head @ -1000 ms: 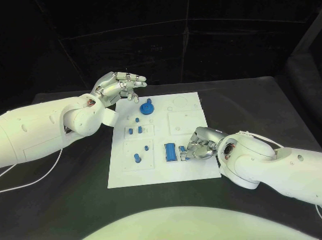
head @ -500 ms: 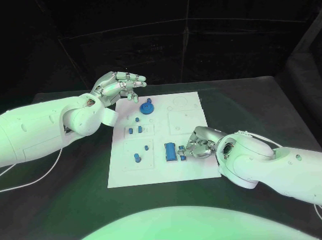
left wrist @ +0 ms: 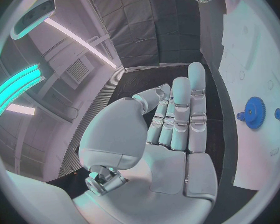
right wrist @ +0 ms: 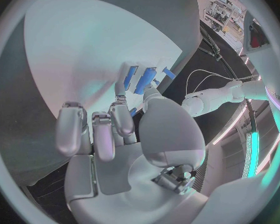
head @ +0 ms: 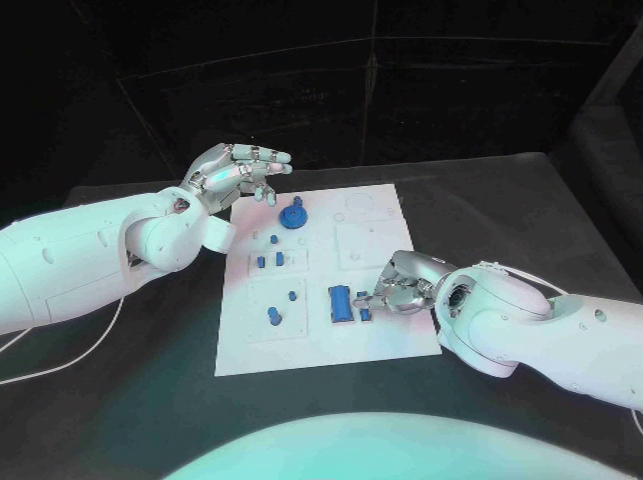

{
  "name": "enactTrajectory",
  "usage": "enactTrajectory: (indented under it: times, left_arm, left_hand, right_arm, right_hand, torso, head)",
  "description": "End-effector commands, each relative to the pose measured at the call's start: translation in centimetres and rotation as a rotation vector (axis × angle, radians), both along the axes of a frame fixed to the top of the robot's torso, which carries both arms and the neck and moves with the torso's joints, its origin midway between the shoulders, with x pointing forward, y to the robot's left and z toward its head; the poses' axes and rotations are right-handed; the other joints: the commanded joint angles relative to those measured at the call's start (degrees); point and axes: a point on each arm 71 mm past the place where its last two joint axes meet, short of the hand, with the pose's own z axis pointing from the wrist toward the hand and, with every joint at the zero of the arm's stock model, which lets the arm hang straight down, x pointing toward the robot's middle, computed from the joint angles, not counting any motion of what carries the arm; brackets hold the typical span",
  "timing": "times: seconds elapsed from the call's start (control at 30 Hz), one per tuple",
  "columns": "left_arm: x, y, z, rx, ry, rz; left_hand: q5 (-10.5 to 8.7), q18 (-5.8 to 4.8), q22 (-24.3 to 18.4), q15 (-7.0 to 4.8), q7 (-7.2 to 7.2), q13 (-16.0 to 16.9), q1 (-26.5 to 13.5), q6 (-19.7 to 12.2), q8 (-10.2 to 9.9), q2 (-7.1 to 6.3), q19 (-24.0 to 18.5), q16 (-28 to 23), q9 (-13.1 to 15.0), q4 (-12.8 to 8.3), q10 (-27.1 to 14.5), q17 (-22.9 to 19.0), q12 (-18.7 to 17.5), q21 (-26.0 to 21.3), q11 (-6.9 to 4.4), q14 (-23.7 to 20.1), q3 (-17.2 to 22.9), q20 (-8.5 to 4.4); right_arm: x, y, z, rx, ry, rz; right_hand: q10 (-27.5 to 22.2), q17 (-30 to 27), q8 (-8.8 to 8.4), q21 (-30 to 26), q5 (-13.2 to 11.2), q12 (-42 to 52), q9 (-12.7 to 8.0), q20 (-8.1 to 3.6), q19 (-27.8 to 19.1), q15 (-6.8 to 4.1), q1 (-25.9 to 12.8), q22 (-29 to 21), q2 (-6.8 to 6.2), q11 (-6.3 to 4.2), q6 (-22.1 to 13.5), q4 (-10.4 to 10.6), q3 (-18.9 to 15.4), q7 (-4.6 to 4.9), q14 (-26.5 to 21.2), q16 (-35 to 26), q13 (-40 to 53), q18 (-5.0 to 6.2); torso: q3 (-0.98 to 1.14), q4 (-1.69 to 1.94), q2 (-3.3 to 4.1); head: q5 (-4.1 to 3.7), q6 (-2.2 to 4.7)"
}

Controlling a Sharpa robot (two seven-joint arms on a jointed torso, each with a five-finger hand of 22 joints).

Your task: Assemble the parts on the task board

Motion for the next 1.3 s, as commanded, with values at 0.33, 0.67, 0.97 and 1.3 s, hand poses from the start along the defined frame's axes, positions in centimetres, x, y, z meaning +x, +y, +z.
enactTrajectory:
  times: [0.33,0.67,0.97,1.3]
  left_arm:
    - [0.0,-0.1,0.2,-0.027,-0.017,-0.026]
    - [0.8,0.2,-0.5,-0.066,-0.004,0.049]
    - [2.5,1.0,-2.3,-0.096,-0.007,0.18]
    - [4.1,1.9,-4.4,-0.116,-0.044,0.343]
  left_hand:
    - [-0.21,0.63,0.0,0.39,0.04,-0.1,-2.3,-0.6,0.6,-0.62,-0.8,0.4,0.1,0.8,-0.7,-0.2,0.6,-0.2,0.16,-0.6,-0.7,0.26]
    - [-0.22,0.39,-5.7,2.52,0.46,0.0,-5.1,-1.6,2.0,-1.44,-11.9,-10.9,-0.1,4.4,-1.7,-6.0,2.5,-10.2,0.93,-12.6,-8.4,2.52]
    - [-0.13,0.34,-13.9,5.56,0.5,-0.4,-4.2,-1.8,0.6,-0.26,-21.3,-30.5,-0.4,5.9,-1.9,-14.7,-0.1,-21.7,2.18,-17.3,-11.1,6.28]
    - [-0.19,0.53,-19.7,9.17,0.62,-0.3,-5.3,-4.6,-4.8,0.35,-30.2,-46.0,-0.3,9.1,-6.7,-17.2,-5.5,-29.1,4.65,-21.5,-18.6,9.95]
  right_arm:
    - [0.2,-2.0,0.8,0.241,-0.011,-0.079]
    - [6.2,-5.6,2.2,0.711,-0.034,-0.242]
    - [11.9,-7.5,1.5,0.895,-0.081,-0.321]
    - [15.5,-6.7,0.6,0.93,-0.129,-0.312]
  right_hand:
    - [-6.9,15.1,-3.18,-3.9,5.2,-16.0,-1.0,1.1,-3.4,1.47,6.1,-7.3,0.84,2.0,-7.4,-1.4,-2.0,2.68,6.0,0.1,-8.5,0.43]
    - [-18.6,15.1,-3.86,-30.3,10.4,-44.5,-1.4,2.13,-18.5,2.2,16.2,-43.7,2.75,3.39,-10.4,-3.3,-1.0,4.37,6.0,0.1,-30.2,5.63]
    - [-22.4,4.0,-4.07,-51.3,7.0,-61.4,-3.7,5.41,-26.2,5.49,20.2,-56.0,2.6,6.37,-13.5,-2.1,-0.7,5.89,-10.1,-20.1,-50.6,5.42]
    - [-23.5,-7.1,-4.17,-69.4,2.7,-65.0,-8.0,9.4,-28.1,8.19,20.3,-64.3,4.23,8.18,-14.4,-4.3,-2.0,5.4,-28.9,-60.9,-65.4,5.82]
  torso:
    - [0.05,-0.2,-0.36]
    - [-0.43,-0.64,-2.65]
    - [-0.97,-1.69,-5.79]
    - [-1.01,-2.4,-7.12]
  head:
    - [-0.33,1.28]
    - [-1.04,4.14]
    - [0.06,7.45]
    - [1.09,8.92]
